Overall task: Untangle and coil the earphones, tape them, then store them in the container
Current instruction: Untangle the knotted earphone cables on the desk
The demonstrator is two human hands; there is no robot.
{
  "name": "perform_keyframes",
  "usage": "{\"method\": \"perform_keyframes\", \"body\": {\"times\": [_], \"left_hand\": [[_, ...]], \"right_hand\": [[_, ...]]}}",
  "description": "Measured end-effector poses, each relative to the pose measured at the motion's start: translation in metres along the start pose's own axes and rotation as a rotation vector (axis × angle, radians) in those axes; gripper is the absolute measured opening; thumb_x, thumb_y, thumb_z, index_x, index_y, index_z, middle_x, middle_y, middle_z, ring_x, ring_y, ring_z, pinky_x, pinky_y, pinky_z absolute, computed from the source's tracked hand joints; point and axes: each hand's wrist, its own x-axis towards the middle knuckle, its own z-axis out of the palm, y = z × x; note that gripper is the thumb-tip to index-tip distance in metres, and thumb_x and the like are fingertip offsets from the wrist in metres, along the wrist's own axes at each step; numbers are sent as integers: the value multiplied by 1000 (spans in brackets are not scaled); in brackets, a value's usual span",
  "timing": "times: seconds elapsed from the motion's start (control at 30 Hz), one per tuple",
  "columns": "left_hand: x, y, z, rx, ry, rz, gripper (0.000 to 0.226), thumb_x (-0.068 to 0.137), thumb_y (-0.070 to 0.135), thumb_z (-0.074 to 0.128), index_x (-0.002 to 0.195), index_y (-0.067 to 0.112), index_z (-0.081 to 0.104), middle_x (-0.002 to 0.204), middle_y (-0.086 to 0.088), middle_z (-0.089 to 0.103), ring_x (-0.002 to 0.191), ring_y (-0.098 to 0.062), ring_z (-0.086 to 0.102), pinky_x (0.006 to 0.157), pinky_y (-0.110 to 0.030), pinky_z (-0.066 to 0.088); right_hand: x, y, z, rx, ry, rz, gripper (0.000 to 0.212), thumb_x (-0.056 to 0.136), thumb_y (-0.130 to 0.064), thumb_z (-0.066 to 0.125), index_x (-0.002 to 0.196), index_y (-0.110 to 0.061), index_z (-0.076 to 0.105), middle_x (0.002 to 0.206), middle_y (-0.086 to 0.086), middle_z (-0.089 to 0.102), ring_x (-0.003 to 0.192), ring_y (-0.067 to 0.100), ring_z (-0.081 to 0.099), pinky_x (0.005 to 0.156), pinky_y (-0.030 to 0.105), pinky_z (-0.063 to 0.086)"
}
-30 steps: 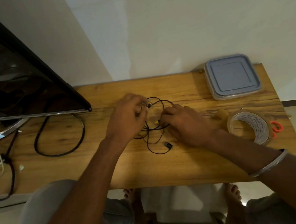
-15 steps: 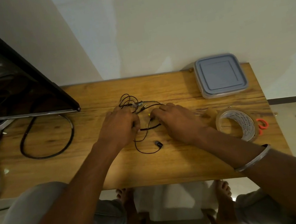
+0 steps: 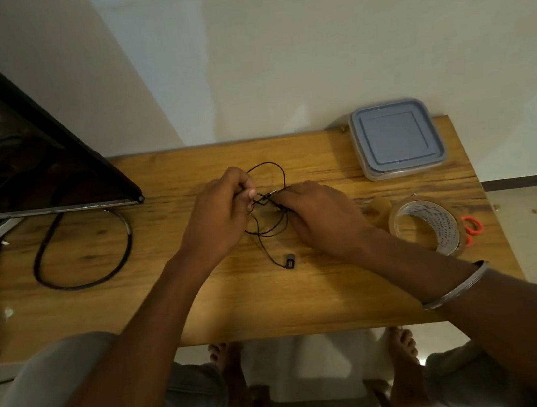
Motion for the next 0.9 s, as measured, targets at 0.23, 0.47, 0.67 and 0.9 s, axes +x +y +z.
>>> {"method": "perform_keyframes", "body": {"times": [0.23,0.47,0.67,0.9], "left_hand": [[0,-2,-4,207,21,-1,18,87,30,71,104,33,68,93,11,66,94,-12,51,81,-34,40],[2,-2,-9,422,223,-113,17,86,46,70,85,29,72,138,-1,50,131,-30,37,99,-44,29],[9,12,-15,-318,311,-286,20,96,30,63,78,25,71,82,6,70,80,-4,61,72,-21,47],[14,26,-24,-1231,119,-571,19,102,18,48,95,10,64,76,0,67,63,-9,61,56,-21,53]], "right_hand": [[-1,0,-6,99,88,145,30,95,-17,56,121,-26,66,106,-1,67,101,24,60,70,35,47],[2,0,-6,184,128,198,24,96,-24,58,118,-27,66,107,-6,70,96,15,63,71,31,51],[1,-1,-9,74,208,191,52,85,-9,57,135,-22,53,117,2,59,106,21,53,80,41,53],[4,-15,-14,197,400,3,35,95,-20,55,129,-14,59,109,2,53,97,18,51,76,31,45]]}}
